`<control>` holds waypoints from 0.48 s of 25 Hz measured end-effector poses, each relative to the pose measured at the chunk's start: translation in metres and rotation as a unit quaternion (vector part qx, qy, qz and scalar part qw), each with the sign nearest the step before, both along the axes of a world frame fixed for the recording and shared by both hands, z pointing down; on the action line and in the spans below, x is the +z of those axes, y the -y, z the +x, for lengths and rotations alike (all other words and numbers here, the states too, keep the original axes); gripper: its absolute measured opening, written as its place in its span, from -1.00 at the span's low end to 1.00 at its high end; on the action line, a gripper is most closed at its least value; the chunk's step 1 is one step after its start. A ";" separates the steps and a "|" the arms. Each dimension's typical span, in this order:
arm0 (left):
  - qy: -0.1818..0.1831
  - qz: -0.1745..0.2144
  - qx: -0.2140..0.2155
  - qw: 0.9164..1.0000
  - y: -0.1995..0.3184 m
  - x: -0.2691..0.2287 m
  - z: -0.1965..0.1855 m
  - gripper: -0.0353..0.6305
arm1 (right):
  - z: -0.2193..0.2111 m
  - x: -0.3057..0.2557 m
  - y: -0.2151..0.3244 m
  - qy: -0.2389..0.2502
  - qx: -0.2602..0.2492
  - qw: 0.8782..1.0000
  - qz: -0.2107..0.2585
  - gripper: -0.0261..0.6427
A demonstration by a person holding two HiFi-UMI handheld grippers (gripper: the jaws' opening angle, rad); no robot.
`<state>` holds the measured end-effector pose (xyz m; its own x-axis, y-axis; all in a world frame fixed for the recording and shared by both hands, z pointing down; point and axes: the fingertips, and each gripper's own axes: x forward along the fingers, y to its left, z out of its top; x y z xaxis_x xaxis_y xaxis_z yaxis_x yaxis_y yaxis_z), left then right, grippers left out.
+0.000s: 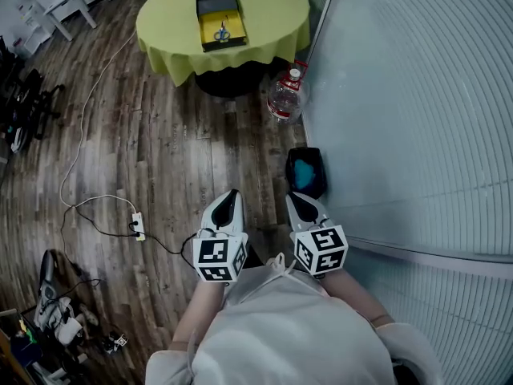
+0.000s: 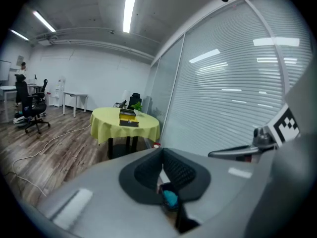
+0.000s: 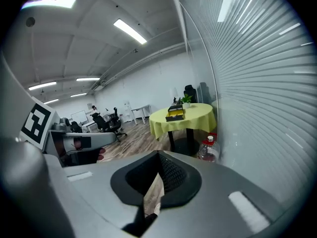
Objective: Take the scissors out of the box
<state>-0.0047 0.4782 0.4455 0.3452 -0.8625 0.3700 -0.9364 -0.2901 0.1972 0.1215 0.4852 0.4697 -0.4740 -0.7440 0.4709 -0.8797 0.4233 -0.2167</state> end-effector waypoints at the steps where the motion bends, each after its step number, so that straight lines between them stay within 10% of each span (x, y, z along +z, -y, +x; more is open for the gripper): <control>1: -0.001 -0.003 -0.003 1.000 0.012 0.003 -0.010 -0.88 | -0.008 0.003 0.012 0.001 -0.001 1.000 -0.003 -0.93; 12: -0.046 -0.022 -0.019 0.999 0.183 -0.004 -0.124 -0.88 | -0.109 -0.002 0.177 0.003 0.002 1.000 -0.013 -0.93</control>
<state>-0.1289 0.2948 0.4416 0.3461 -0.8595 0.3763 -0.9242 -0.2432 0.2945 0.0124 0.3078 0.4678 -0.4736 -0.7334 0.4877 -0.8802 0.4131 -0.2336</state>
